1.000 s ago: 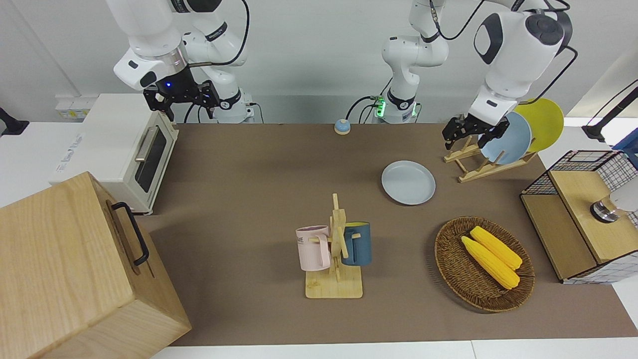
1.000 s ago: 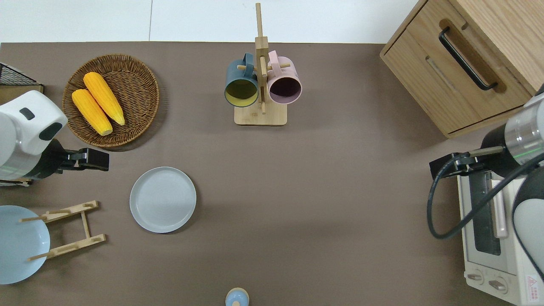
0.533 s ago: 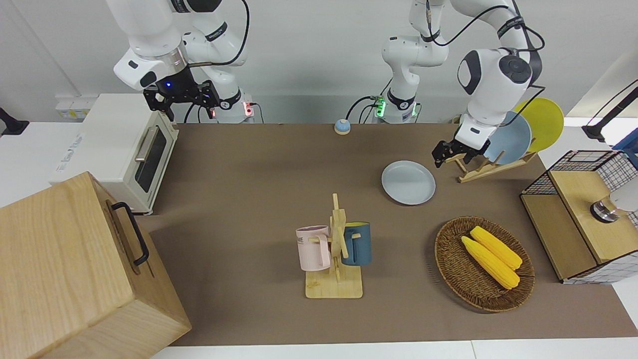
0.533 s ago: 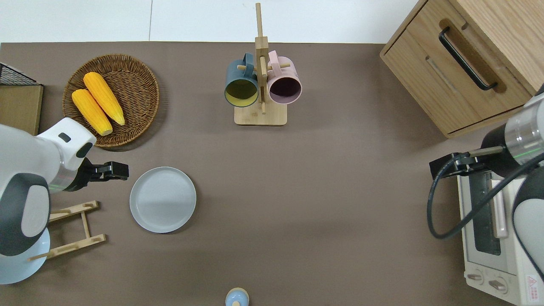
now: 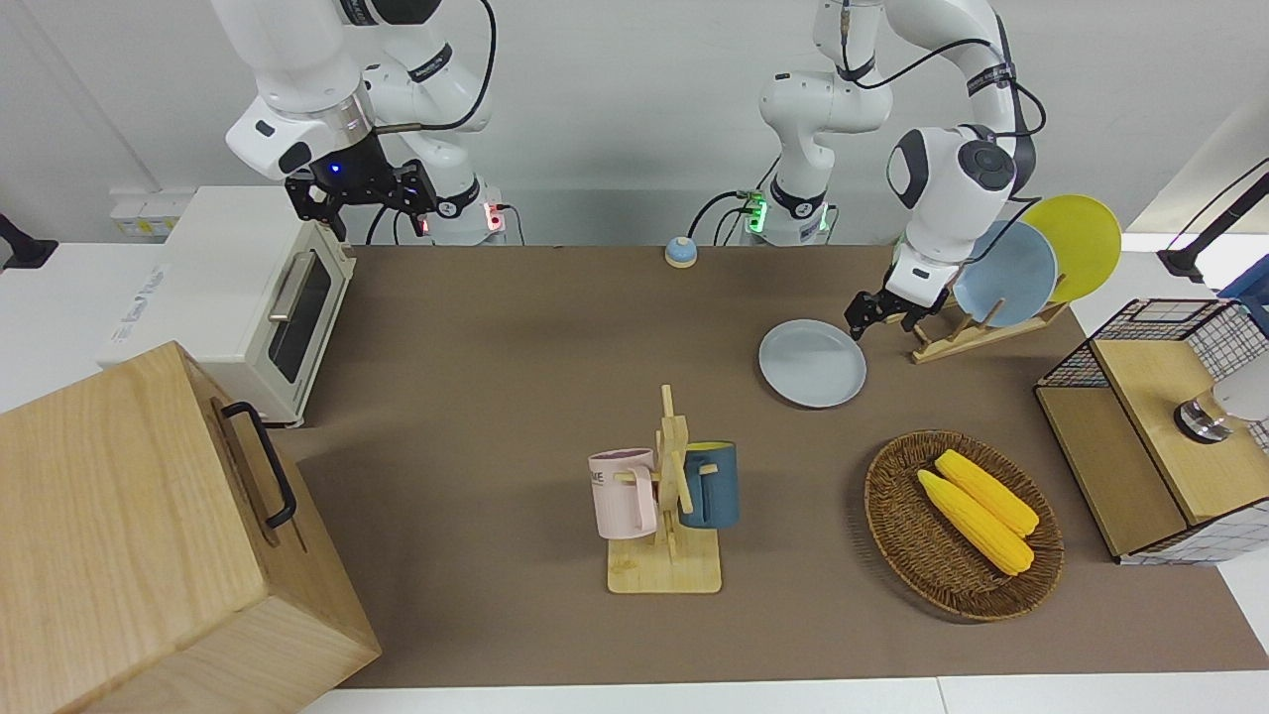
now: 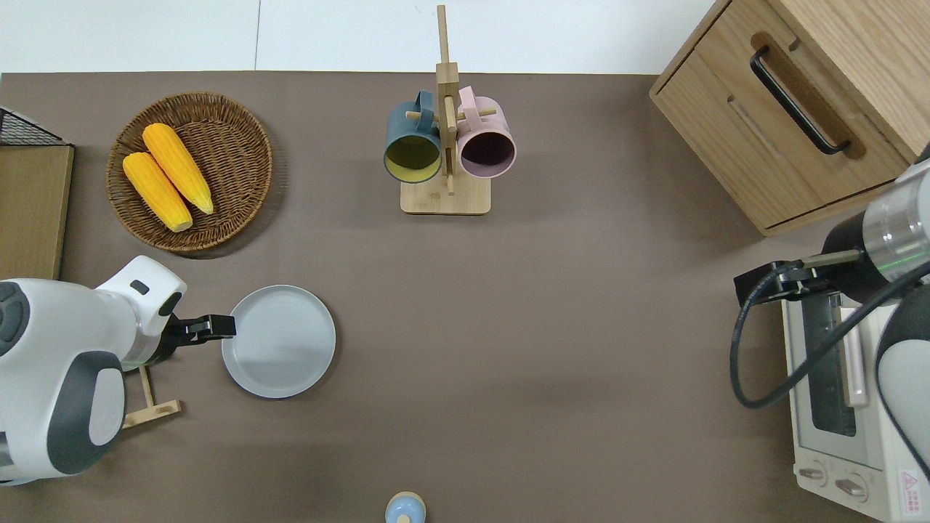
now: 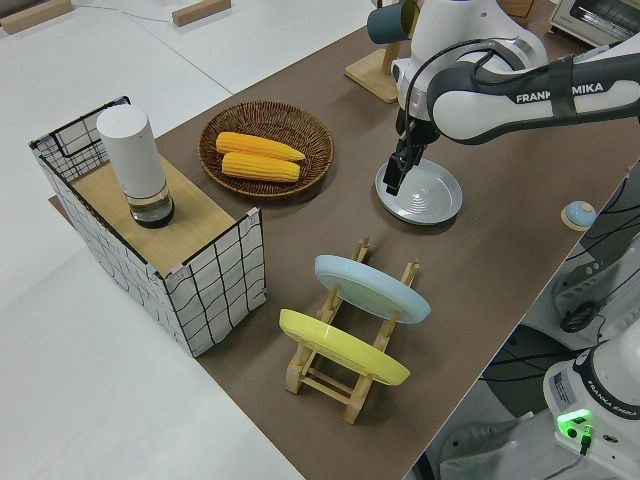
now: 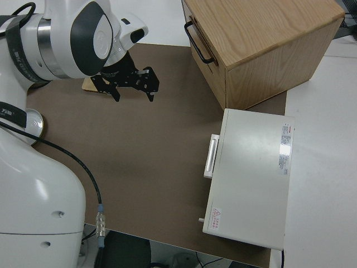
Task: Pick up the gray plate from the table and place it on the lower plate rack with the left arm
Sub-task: 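Move the left gripper toward the edge of the gray plate, then close the left gripper on the gray plate's rim nearest the robot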
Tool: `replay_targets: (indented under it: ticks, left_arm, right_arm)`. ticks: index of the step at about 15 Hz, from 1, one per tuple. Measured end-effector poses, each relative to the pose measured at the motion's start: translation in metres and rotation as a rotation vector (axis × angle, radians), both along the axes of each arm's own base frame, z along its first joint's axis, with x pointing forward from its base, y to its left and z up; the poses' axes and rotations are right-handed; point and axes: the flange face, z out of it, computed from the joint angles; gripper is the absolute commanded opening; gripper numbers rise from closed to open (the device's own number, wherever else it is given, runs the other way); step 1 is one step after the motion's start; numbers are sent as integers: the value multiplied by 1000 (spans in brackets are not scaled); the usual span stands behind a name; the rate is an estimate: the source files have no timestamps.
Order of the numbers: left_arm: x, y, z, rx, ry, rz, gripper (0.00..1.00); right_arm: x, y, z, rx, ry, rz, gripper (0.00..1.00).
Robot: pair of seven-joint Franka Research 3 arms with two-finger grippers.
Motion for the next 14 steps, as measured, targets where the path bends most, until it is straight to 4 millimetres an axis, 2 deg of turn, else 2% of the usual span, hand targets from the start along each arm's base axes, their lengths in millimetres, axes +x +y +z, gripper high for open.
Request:
replay_targets:
  ticks: [5, 10, 11, 12, 13, 14]
  left_arm:
    - [-23, 1, -46, 1, -17, 34, 993]
    - [-32, 1, -69, 4, 4, 41, 985]
    - [-32, 1, -71, 3, 3, 43, 915]
    - [-31, 1, -74, 0, 2, 47, 727]
    - [-30, 1, -77, -2, 3, 50, 469]
    - [-30, 1, -79, -4, 4, 54, 286]
  right_arm:
    - [0, 0, 0, 0, 0, 0, 983]
    - [0, 0, 0, 0, 0, 0, 983]
    - [0, 0, 0, 0, 0, 0, 983]
    - [0, 0, 0, 0, 0, 0, 983]
    - [0, 0, 0, 0, 0, 0, 983]
    - [0, 0, 0, 0, 0, 0, 983]
